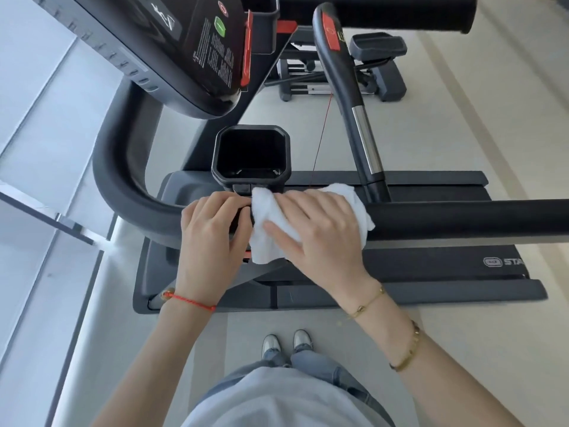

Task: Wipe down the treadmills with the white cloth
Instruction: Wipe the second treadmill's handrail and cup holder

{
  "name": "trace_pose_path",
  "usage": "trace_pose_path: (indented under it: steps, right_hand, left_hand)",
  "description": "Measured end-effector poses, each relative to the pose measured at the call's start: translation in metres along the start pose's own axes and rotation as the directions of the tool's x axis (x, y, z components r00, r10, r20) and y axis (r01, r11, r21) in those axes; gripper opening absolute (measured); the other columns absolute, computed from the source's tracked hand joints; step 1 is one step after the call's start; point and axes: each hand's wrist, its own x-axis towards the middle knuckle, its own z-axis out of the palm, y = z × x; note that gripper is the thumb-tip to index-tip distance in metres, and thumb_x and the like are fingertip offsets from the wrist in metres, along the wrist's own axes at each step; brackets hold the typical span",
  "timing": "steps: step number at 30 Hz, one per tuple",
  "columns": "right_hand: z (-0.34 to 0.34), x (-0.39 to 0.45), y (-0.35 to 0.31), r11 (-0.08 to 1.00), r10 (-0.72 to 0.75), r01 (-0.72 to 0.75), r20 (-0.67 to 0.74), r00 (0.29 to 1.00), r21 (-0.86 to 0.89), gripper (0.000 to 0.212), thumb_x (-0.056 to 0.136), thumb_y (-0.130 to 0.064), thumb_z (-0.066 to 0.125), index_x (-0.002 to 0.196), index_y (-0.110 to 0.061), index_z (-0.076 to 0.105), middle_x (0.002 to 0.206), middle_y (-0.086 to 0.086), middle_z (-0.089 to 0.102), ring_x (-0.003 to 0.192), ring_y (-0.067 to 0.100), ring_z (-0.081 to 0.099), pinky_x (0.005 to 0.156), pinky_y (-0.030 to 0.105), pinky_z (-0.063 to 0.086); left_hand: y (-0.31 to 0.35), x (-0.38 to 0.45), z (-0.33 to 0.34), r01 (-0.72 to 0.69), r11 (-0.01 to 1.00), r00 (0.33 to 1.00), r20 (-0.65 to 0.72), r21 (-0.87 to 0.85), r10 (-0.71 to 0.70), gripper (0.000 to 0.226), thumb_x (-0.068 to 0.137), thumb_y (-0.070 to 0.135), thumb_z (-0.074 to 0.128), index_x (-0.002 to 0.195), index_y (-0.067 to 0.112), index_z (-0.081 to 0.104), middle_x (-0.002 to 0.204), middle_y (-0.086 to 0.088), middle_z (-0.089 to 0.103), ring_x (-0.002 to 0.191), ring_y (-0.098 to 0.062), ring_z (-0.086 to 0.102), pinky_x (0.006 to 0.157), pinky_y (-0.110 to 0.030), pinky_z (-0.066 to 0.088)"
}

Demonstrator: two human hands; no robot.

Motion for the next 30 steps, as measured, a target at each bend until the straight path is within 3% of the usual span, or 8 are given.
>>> trace_pose_path:
  steps: [4, 7, 10, 12, 14, 18, 30]
  right_hand:
    - [-0.012, -0.010, 0.030, 0.997, -0.076, 0.075, -0.028, 0.997, -0.020, 0.035, 0.097, -0.047, 0.053, 0.108, -0.017, 0.070, 0.104, -0.004, 0.070, 0.096, 0.020, 0.063, 0.087, 0.036, 0.047]
    - [-0.024, -0.018, 0.062, 0.993, 0.055, -0.063, -0.083, 0.995, -0.099, 0.034, 0.097, -0.045, 0.052, 0.085, -0.017, 0.067, 0.083, -0.003, 0.068, 0.080, 0.021, 0.062, 0.078, 0.035, 0.046]
    - [-0.020, -0.011, 0.056, 0.970, 0.200, -0.215, -0.131, 0.971, -0.117, 0.042, 0.096, -0.042, 0.044, 0.063, -0.018, 0.054, 0.061, -0.003, 0.057, 0.063, 0.023, 0.054, 0.067, 0.036, 0.040]
    - [-0.009, -0.003, 0.032, 0.976, 0.186, -0.194, -0.088, 0.979, -0.097, 0.043, 0.097, -0.044, 0.041, 0.067, -0.018, 0.057, 0.064, -0.002, 0.058, 0.065, 0.023, 0.054, 0.069, 0.037, 0.041]
    - [0.000, -0.001, 0.010, 0.992, 0.119, -0.121, -0.064, 0.991, -0.044, 0.038, 0.097, -0.045, 0.046, 0.082, -0.018, 0.067, 0.076, -0.003, 0.064, 0.074, 0.022, 0.058, 0.074, 0.037, 0.044]
    - [-0.003, -0.004, 0.015, 0.999, -0.011, 0.008, -0.093, 0.996, -0.032, 0.037, 0.097, -0.047, 0.052, 0.098, -0.016, 0.071, 0.088, -0.003, 0.068, 0.083, 0.022, 0.062, 0.078, 0.037, 0.046]
    - [-0.027, -0.036, 0.097, 0.982, 0.010, -0.057, -0.249, 0.968, -0.182, 0.027, 0.091, -0.037, 0.062, 0.081, -0.014, 0.070, 0.080, -0.001, 0.070, 0.077, 0.022, 0.065, 0.075, 0.035, 0.047]
  left_hand:
    - [0.000, 0.000, 0.000, 0.010, 1.000, 1.000, 0.006, 0.010, -0.010, 0.022, 0.098, 0.017, 0.049, 0.107, 0.016, 0.069, 0.105, 0.004, 0.065, 0.099, -0.021, 0.058, 0.102, -0.029, 0.030]
    - [0.001, 0.000, 0.000, 0.020, 1.000, 1.000, 0.000, 0.007, -0.020, 0.022, 0.098, 0.018, 0.049, 0.107, 0.017, 0.069, 0.106, 0.005, 0.065, 0.101, -0.021, 0.059, 0.103, -0.029, 0.031]
    - [0.001, -0.001, 0.001, 0.021, 1.000, 1.000, -0.003, 0.018, -0.021, 0.022, 0.098, 0.016, 0.049, 0.107, 0.016, 0.069, 0.106, 0.004, 0.065, 0.101, -0.021, 0.059, 0.103, -0.032, 0.033]
    - [0.001, -0.001, 0.001, 0.021, 0.999, 1.000, -0.003, 0.025, -0.021, 0.023, 0.098, 0.016, 0.048, 0.108, 0.015, 0.069, 0.107, 0.003, 0.065, 0.102, -0.022, 0.059, 0.103, -0.033, 0.032]
    - [0.002, -0.001, 0.001, 0.019, 0.999, 1.000, 0.003, 0.027, -0.019, 0.024, 0.098, 0.017, 0.046, 0.107, 0.015, 0.069, 0.106, 0.002, 0.066, 0.101, -0.023, 0.059, 0.102, -0.034, 0.033]
    - [0.006, -0.001, 0.001, 0.024, 0.999, 1.000, -0.005, 0.022, -0.024, 0.026, 0.097, 0.017, 0.045, 0.107, 0.015, 0.069, 0.104, 0.002, 0.066, 0.101, -0.023, 0.057, 0.101, -0.038, 0.036]
    - [0.065, 0.010, 0.038, -0.153, 0.987, 0.985, 0.092, 0.043, 0.149, 0.019, 0.097, 0.013, 0.053, 0.107, 0.015, 0.069, 0.103, 0.003, 0.068, 0.098, -0.021, 0.061, 0.098, -0.036, 0.037]
